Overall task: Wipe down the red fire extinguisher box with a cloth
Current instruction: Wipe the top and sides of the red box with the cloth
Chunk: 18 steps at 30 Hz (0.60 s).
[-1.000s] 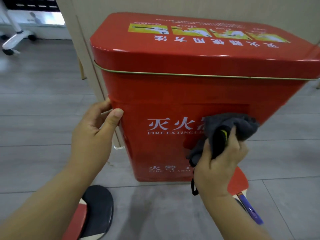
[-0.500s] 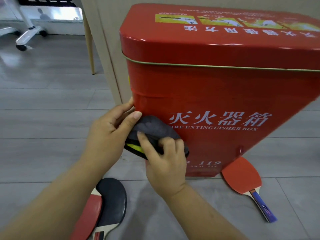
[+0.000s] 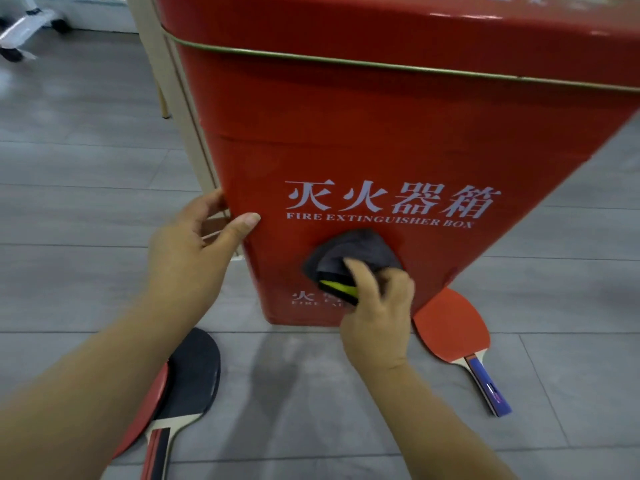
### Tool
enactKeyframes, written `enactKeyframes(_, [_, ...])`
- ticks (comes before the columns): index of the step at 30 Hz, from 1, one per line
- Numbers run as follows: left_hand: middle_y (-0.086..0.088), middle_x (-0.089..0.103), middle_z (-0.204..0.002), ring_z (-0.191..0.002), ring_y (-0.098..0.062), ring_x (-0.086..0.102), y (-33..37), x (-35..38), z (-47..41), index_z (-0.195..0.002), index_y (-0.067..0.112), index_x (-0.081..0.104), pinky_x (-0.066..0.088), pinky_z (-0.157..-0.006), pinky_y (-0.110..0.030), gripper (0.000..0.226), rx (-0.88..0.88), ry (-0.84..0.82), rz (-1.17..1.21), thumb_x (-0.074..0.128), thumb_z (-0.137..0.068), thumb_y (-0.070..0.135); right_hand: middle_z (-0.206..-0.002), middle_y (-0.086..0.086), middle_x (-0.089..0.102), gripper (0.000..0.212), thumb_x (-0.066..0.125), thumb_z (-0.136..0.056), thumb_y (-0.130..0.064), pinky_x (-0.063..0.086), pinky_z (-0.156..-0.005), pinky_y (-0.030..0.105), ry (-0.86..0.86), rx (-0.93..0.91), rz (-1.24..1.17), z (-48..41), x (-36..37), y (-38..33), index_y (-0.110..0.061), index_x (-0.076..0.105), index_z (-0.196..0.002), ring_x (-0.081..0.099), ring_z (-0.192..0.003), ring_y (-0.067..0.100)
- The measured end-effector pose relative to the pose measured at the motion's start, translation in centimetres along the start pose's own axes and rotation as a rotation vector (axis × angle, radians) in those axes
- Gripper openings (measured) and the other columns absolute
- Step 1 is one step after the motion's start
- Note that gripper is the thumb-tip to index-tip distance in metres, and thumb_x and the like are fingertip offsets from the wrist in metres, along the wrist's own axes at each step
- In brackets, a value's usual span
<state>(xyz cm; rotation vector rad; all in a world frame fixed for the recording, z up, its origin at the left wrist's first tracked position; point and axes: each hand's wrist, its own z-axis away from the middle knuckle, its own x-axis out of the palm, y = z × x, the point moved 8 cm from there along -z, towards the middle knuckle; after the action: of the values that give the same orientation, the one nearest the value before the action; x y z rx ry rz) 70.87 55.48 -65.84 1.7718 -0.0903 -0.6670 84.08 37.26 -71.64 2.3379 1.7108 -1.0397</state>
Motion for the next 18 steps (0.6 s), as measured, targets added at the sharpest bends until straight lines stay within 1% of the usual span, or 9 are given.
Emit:
enactKeyframes(2, [0.019, 0.065, -0.112, -0.1, 0.004, 0.062, -0.2, 0.4, 0.3, -0.127, 0.034, 0.056, 0.045, -0.072, -0.002, 0.043, -0.018, 0.03, 0.008, 0.062, -0.085, 0.041, -0.1, 0.007, 0.032, 0.068, 0.057, -0.061, 0.011, 0.046, -0.072, 0.043, 0.0, 0.137, -0.063, 0.1, -1.3, 3.4, -0.021, 0.043, -0.119, 0.048, -0.079, 0.036])
enactKeyframes(5, [0.019, 0.065, -0.113, -0.103, 0.005, 0.06, -0.3, 0.6, 0.6, -0.129, 0.035, 0.053, 0.045, -0.082, -0.009, 0.043, -0.014, 0.065, 0.004, 0.06, -0.087, 0.04, -0.109, 0.016, 0.036, 0.057, 0.054, -0.07, 0.0, 0.044, -0.083, 0.043, 0.019, 0.323, -0.159, 0.6, -2.6, 7.0, -0.019, 0.037, -0.121, 0.05, -0.091, 0.041])
enactKeyframes(8, [0.019, 0.062, -0.113, -0.098, 0.014, 0.056, -0.1, 0.8, 1.0, -0.132, 0.03, 0.052, 0.038, -0.073, 0.006, 0.043, -0.011, 0.084, -0.019, 0.057, -0.089, 0.038, -0.114, 0.02, 0.037, 0.055, 0.057, -0.076, -0.004, 0.04, -0.094, 0.023, 0.095, 0.463, -0.309, 1.2, -2.9, 9.0, -0.025, 0.034, -0.121, 0.046, -0.1, 0.025])
enactKeyframes(9, [0.017, 0.062, -0.113, -0.094, 0.017, 0.054, -0.1, 0.9, 1.1, -0.131, 0.028, 0.052, 0.036, -0.07, 0.008, 0.043, -0.018, 0.093, -0.025, 0.056, -0.09, 0.038, -0.118, 0.019, 0.038, 0.054, 0.058, -0.079, -0.009, 0.04, -0.097, 0.024, 0.141, 0.507, -0.359, 1.4, -3.0, 9.4, -0.032, 0.034, -0.121, 0.046, -0.104, 0.024])
enactKeyframes(10, [0.016, 0.062, -0.112, -0.09, 0.02, 0.054, -0.3, 1.0, 1.1, -0.131, 0.026, 0.053, 0.035, -0.067, 0.009, 0.043, -0.029, 0.101, -0.021, 0.055, -0.09, 0.04, -0.123, 0.015, 0.038, 0.054, 0.059, -0.081, -0.014, 0.041, -0.101, 0.031, 0.192, 0.561, -0.411, 1.6, -3.0, 9.8, -0.04, 0.032, -0.12, 0.047, -0.11, 0.025])
enactKeyframes(11, [0.016, 0.062, -0.11, -0.086, 0.023, 0.053, -0.5, 1.1, 1.2, -0.129, 0.025, 0.054, 0.035, -0.066, 0.009, 0.043, -0.045, 0.108, -0.005, 0.054, -0.09, 0.042, -0.127, 0.012, 0.038, 0.054, 0.058, -0.083, -0.017, 0.042, -0.103, 0.039, 0.237, 0.615, -0.455, 1.9, -2.9, 10.1, -0.042, 0.029, -0.12, 0.047, -0.116, 0.026])
enactKeyframes(12, [0.016, 0.063, -0.108, -0.084, 0.024, 0.054, -0.8, 1.3, 1.3, -0.128, 0.025, 0.055, 0.036, -0.066, 0.008, 0.044, -0.061, 0.117, 0.021, 0.053, -0.089, 0.044, -0.129, 0.007, 0.037, 0.052, 0.057, -0.085, -0.017, 0.042, -0.104, 0.041, 0.26, 0.641, -0.476, 2.1, -2.8, 10.3, -0.04, 0.028, -0.121, 0.046, -0.119, 0.023])
enactKeyframes(14, [0.022, 0.062, -0.103, -0.084, 0.024, 0.055, -1.3, 1.5, 1.5, -0.125, 0.024, 0.056, 0.038, -0.068, 0.007, 0.045, -0.074, 0.144, 0.071, 0.054, -0.087, 0.047, -0.127, -0.006, 0.036, 0.051, 0.055, -0.087, -0.02, 0.04, -0.104, 0.029, 0.262, 0.598, -0.441, 2.2, -2.4, 10.0, -0.041, 0.026, -0.123, 0.044, -0.117, 0.011])
enactKeyframes(18, [0.026, 0.061, -0.097, -0.085, 0.022, 0.057, -1.8, 1.5, 1.4, -0.12, 0.024, 0.059, 0.042, -0.07, 0.003, 0.038, -0.085, 0.168, 0.137, 0.059, -0.087, 0.041, -0.114, 0.004, 0.032, 0.046, 0.053, -0.086, -0.021, 0.032, -0.098, 0.014, 0.159, 0.44, -0.315, 2.6, -0.6, 6.8, -0.017, 0.032, -0.127, 0.036, -0.102, 0.009])
